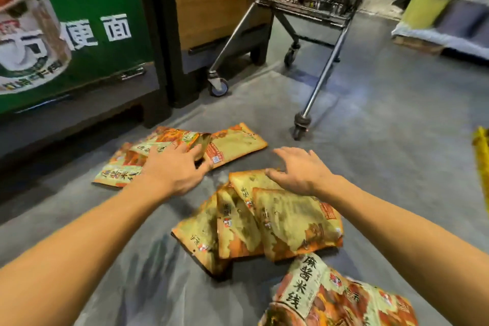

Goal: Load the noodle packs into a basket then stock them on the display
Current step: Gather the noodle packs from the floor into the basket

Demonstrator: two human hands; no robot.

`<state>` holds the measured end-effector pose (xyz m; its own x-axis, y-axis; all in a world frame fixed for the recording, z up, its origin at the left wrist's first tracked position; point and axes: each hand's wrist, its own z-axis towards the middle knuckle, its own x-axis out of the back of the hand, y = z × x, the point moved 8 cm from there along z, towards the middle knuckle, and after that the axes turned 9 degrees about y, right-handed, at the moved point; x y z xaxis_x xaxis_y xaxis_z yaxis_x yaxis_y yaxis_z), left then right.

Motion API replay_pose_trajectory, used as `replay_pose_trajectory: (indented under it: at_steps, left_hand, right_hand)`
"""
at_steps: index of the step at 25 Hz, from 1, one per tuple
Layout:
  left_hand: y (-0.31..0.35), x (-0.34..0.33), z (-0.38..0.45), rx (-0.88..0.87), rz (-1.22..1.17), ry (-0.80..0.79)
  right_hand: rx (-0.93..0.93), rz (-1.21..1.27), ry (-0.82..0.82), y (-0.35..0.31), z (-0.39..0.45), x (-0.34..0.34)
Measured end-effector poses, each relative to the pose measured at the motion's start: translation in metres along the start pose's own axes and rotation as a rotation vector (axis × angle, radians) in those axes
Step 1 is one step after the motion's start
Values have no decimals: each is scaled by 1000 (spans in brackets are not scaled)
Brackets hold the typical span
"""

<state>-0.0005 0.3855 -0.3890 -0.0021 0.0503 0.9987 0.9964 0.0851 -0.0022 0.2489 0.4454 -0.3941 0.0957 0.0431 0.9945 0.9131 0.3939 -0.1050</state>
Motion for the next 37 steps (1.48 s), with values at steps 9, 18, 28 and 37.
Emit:
replay_pose_trajectory:
  at_steps: [9,18,28,37]
  left_hand:
    - [120,-122,80,-51,-263,-232]
    - [172,-154,142,-34,-352,-372]
    - [106,-172,101,165,-714,-493]
    - [0,-157,43,400,-1009,-448]
  right_hand:
    - [-18,81,-448,103,-37,-132]
    - [15,170,-327,124,-22,-143]
    - [108,186,-273,73,-26,-148]
    - [232,112,-254,-31,-11,-152]
